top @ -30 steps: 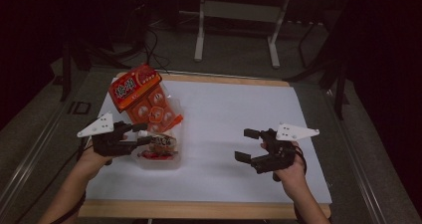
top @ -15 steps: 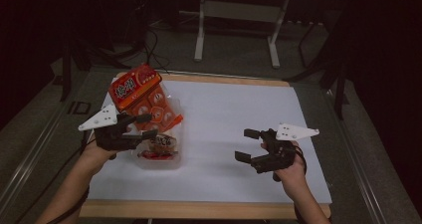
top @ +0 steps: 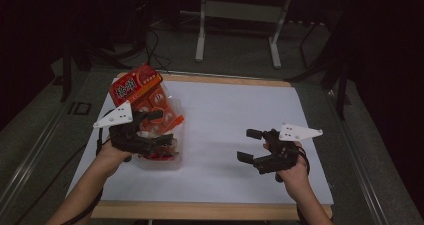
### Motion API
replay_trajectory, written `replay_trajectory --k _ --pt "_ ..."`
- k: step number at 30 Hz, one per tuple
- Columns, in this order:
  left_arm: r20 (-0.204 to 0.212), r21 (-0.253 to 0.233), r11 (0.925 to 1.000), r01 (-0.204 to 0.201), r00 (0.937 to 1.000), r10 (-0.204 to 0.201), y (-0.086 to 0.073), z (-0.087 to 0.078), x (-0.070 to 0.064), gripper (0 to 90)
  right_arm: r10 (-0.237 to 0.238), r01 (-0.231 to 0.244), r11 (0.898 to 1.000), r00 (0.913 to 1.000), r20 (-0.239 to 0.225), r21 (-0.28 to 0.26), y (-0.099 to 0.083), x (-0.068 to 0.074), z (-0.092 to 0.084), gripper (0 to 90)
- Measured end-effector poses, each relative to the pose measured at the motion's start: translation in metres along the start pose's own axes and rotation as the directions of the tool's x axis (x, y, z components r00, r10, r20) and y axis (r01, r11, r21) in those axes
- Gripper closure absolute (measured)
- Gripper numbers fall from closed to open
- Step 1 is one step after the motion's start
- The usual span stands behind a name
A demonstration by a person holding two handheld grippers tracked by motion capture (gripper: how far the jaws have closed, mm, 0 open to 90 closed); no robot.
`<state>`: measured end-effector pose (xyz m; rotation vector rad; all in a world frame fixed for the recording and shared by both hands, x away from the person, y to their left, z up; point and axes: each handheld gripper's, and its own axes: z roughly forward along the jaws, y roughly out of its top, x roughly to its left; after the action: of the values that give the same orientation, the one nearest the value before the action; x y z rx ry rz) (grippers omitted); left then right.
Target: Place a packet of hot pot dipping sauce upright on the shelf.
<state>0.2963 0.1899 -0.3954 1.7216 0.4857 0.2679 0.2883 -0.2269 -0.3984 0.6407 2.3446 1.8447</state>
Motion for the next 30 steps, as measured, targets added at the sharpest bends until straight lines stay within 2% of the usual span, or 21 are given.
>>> replay_trajectory --k 3,4,5,7,9,10,13,15,17,19,20,29,30 --pt "-0.007 -0.004 1.0 0.006 1.0 -0.006 0.003 0.004 -0.006 14.5 0.0 0.0 1.0 1.0 0.001 0.002 0.0 0.001 -0.001 13.4" --pt "-0.005 -0.008 0.9999 -0.012 0.9999 0.012 0.006 0.009 -0.015 13.1 0.0 0.0 1.0 1.0 0.003 0.003 -0.001 0.001 -0.002 13.4" --pt "-0.005 -0.008 0.9999 -0.012 0.9999 0.012 0.006 0.009 -0.015 11.6 0.001 -0.001 1.0 1.0 0.004 0.003 -0.001 0.001 -0.002 13.4" --pt "0.026 0.01 0.9998 -0.017 0.9995 0.016 0.011 0.017 -0.027 8.1 0.005 -0.005 1.0 1.0 0.004 0.003 -0.002 0.0 -0.003 13.4" --pt "0.027 0.017 0.9995 -0.026 0.9993 0.025 0.012 0.019 -0.029 7.5 0.006 -0.006 1.0 1.0 0.003 0.001 -0.002 0.0 -0.003 13.4" --pt "0.047 0.028 0.999 -0.035 0.9983 0.034 0.013 0.025 -0.036 6.3 0.004 -0.004 1.0 1.0 0.003 0.002 -0.002 0.001 -0.003 13.4" --pt "0.054 0.049 0.9978 -0.045 0.9976 0.042 0.015 0.031 -0.042 6.1 0.004 -0.004 1.0 1.0 0.002 0.003 -0.002 0.001 -0.003 13.4" --pt "0.05 0.051 0.997 -0.058 0.9972 0.055 0.017 0.033 -0.045 6.1 0.006 -0.006 1.0 1.0 0.001 0.004 -0.003 0.001 -0.003 13.4" --pt "0.068 0.047 0.9971 -0.061 0.996 0.057 0.018 0.034 -0.048 6.1 0.007 -0.007 1.0 1.0 0.001 0.006 -0.004 0.001 -0.003 13.4" --pt "0.066 0.051 0.9965 -0.067 0.9958 0.063 0.018 0.035 -0.049 6.2 0.007 -0.007 1.0 1.0 0.001 0.007 -0.004 0.001 -0.003 13.4" --pt "0.08 0.057 0.996 -0.068 0.9948 0.063 0.018 0.039 -0.052 6.2 0.009 -0.009 1.0 1.0 0.001 0.005 -0.005 0.0 -0.003 13.5" --pt "0.122 0.059 0.9952 -0.078 0.9901 0.071 0.017 0.053 -0.068 6.2 0.01 -0.01 1.0 0.9999 0.006 0.004 -0.006 0.0 -0.006 13.4" --pt "0.135 0.066 0.9943 -0.084 0.988 0.075 0.016 0.058 -0.072 6.2 0.011 -0.011 1.0 0.9999 0.009 0.005 -0.007 0.0 -0.006 13.4"
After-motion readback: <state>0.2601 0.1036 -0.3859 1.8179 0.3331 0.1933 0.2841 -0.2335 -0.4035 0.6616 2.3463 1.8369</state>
